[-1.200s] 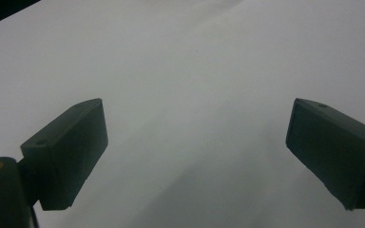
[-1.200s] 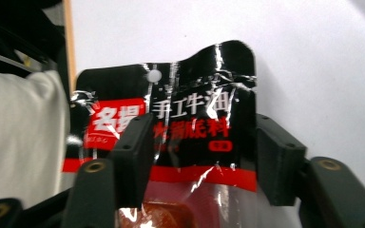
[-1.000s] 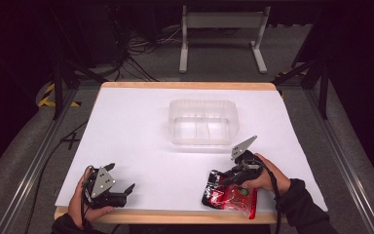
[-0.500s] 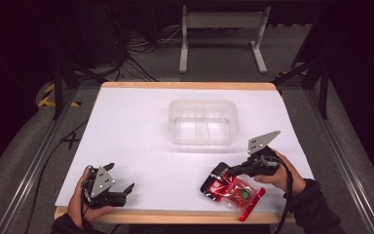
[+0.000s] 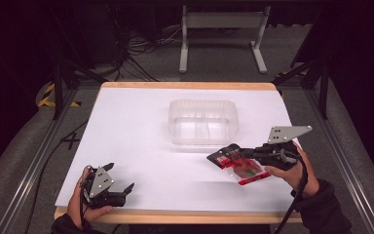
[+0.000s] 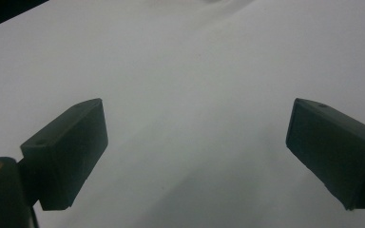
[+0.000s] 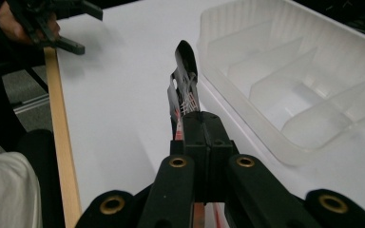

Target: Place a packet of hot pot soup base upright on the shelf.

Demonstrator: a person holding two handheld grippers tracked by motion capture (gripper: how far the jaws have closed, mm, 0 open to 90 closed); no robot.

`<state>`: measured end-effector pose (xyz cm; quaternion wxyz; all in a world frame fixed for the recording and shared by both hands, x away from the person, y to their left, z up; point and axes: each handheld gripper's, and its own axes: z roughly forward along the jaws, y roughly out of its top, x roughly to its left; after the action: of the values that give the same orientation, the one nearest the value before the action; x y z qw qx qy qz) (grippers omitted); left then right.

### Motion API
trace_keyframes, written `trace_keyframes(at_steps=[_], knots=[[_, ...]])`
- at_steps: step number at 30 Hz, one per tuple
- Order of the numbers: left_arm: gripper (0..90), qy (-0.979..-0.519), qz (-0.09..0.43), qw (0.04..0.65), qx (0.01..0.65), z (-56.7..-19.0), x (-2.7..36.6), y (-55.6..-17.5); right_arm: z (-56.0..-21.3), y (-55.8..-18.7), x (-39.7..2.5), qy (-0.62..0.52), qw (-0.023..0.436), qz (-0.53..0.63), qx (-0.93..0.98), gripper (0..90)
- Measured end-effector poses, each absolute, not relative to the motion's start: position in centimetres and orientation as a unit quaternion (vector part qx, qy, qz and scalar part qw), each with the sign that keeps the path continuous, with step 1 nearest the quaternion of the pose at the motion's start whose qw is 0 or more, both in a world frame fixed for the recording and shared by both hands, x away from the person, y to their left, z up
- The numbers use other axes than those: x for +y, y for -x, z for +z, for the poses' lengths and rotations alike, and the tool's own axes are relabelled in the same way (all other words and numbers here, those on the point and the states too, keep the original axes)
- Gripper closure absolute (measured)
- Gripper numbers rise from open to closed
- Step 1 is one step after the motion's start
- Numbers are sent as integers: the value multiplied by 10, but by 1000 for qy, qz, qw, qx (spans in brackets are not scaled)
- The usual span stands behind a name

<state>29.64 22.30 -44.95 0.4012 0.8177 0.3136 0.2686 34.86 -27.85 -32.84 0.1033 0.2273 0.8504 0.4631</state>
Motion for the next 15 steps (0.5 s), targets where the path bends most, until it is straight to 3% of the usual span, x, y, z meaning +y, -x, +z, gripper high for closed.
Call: trace_keyframes(at_steps=[15], knots=[[73,-812,278,405,314,-449,223,-295,-291,-370,-256,-276,171,552,768,900]])
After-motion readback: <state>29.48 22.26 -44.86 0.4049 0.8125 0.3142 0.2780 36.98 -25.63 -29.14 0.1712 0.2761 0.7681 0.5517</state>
